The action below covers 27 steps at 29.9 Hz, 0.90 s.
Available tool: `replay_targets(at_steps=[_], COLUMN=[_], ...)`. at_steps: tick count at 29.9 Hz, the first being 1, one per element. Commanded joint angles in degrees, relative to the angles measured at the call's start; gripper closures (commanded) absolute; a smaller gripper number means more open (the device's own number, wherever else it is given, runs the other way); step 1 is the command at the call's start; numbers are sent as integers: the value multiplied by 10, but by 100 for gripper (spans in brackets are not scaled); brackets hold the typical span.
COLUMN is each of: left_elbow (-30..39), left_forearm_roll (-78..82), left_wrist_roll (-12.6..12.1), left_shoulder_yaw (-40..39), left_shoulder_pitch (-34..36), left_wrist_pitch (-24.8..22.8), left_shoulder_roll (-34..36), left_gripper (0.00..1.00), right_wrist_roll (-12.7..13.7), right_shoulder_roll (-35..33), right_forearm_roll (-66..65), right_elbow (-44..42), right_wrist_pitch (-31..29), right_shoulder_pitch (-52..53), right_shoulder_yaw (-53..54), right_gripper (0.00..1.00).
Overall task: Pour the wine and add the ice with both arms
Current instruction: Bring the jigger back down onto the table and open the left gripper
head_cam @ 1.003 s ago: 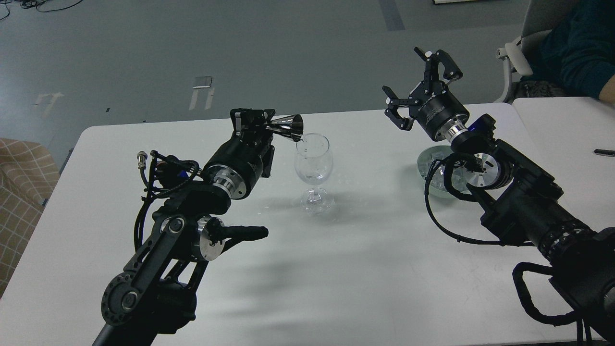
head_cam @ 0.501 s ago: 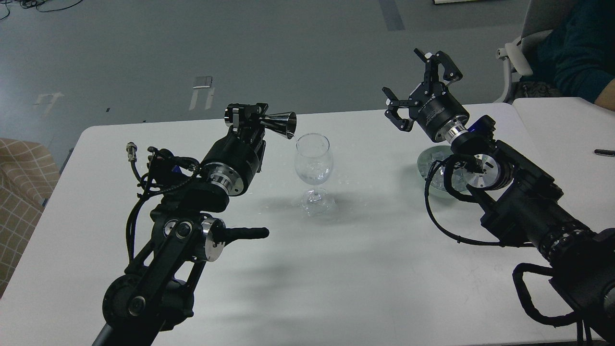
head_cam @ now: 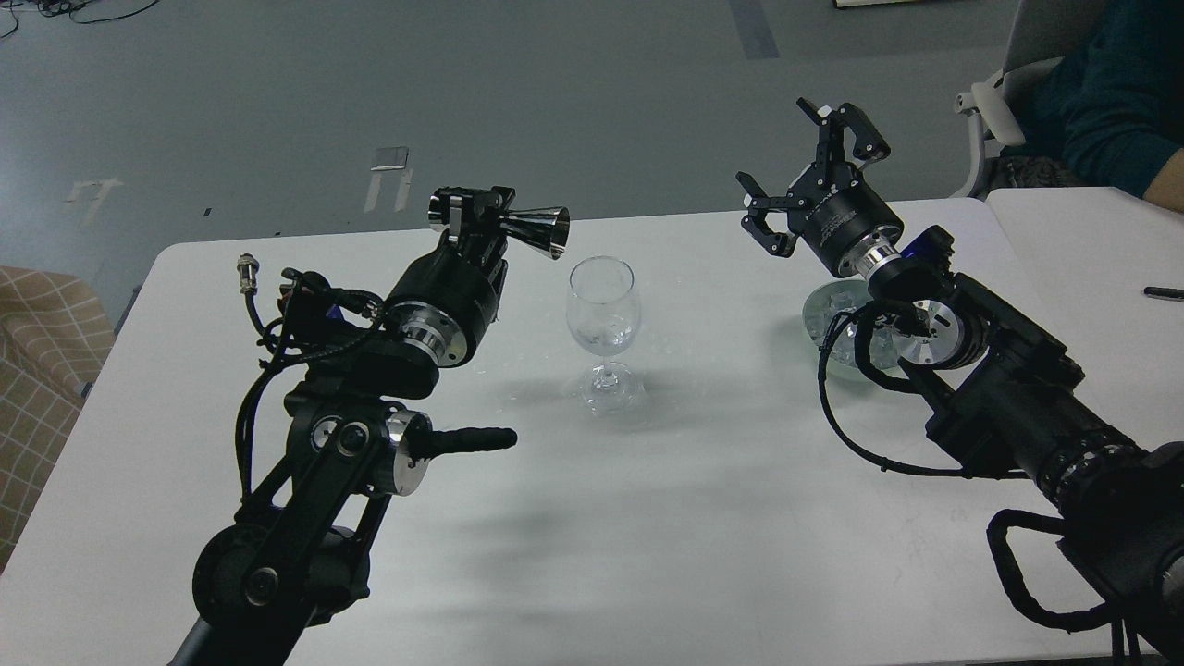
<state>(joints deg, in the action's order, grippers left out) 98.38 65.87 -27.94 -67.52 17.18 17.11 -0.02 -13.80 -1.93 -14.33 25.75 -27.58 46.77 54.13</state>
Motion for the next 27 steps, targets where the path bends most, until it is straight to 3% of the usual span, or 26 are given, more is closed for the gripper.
replay_targets(at_steps=[1, 11, 14, 19, 27], left_elbow=[5, -1, -35, -115, -230], left_forearm_roll=[-222, -504, -558, -568, -570], left_wrist_roll=[-1, 2, 5, 11, 20], left_shoulder_yaw=[-105, -227, -245, -248, -249], left_shoulder_pitch=[-1, -54, -85, -107, -103], left_wrist_pitch=[2, -8, -25, -123, -218], left_shoulder_roll=[0, 23, 22, 3, 5], left_gripper=[95, 92, 90, 87, 83], right_wrist_roll=[0, 0, 0, 1, 1], right_shoulder_roll=[-2, -3, -3, -4, -4], right_forearm_roll=[0, 0, 0, 0, 1], right_elbow=[1, 0, 0, 1, 2], right_wrist_pitch=[0, 0, 0, 2, 3], right_shoulder_pitch=[0, -5, -9, -8, -10], right_shoulder_yaw=[0, 0, 0, 1, 1], right_gripper=[0, 0, 0, 0, 0])
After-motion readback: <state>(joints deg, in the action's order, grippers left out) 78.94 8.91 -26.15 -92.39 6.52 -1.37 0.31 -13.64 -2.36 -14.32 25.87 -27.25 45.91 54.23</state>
